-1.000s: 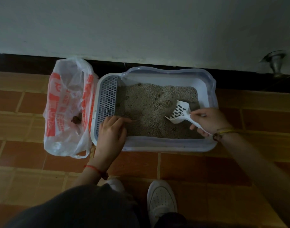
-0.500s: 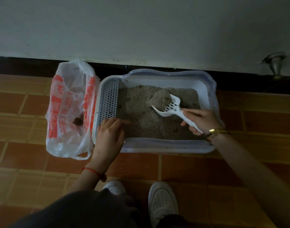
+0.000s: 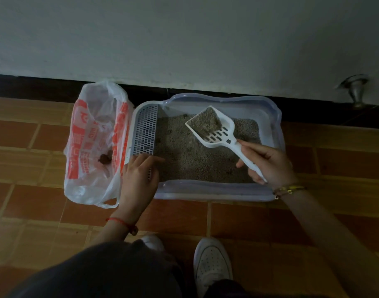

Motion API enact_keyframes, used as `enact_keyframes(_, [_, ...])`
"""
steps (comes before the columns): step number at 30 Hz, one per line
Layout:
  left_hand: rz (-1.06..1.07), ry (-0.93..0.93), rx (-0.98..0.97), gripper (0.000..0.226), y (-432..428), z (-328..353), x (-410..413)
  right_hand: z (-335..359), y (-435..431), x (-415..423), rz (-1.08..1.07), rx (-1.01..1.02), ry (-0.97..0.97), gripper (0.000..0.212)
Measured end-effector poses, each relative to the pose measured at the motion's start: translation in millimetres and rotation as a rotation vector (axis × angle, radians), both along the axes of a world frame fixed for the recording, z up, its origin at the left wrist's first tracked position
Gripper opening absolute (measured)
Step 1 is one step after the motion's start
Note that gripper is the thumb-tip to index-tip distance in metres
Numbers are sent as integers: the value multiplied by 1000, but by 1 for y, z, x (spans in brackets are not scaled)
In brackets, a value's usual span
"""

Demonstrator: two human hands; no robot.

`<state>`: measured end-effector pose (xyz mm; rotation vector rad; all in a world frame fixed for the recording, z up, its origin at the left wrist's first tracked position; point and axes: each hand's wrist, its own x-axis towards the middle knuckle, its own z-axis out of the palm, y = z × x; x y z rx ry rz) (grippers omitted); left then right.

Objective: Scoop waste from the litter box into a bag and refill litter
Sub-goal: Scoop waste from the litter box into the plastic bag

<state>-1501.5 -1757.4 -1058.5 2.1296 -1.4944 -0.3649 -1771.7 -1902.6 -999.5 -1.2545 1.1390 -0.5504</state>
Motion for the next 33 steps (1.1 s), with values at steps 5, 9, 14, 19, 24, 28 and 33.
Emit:
enact_keyframes(5, [-25,-21,35,35,4,-5,-2,4,1,10,-19,-29,-4,29])
enact_keyframes(9, [-37,-26,40,34,6,-5,-1,9,2,15,-8,-63,-21,30])
enact_keyframes(14, [-33,17,47,36,7,-3,0,15,5,18,-37,-90,-11,29])
enact_keyframes(19, [-30,34,14,37,10,2,1,17,9,20,-45,-67,-19,28])
enact_keyframes(24, [-2,32,2,35,12,4,6,17,12,26,-17,-76,-14,28])
enact_keyframes(28, [35,32,-14,28,17,1,17,21,14,37,23,-76,-11,29])
enact_keyframes(33, [131,15,-76,28,28,5,35,23,13,64,123,-88,-4,30])
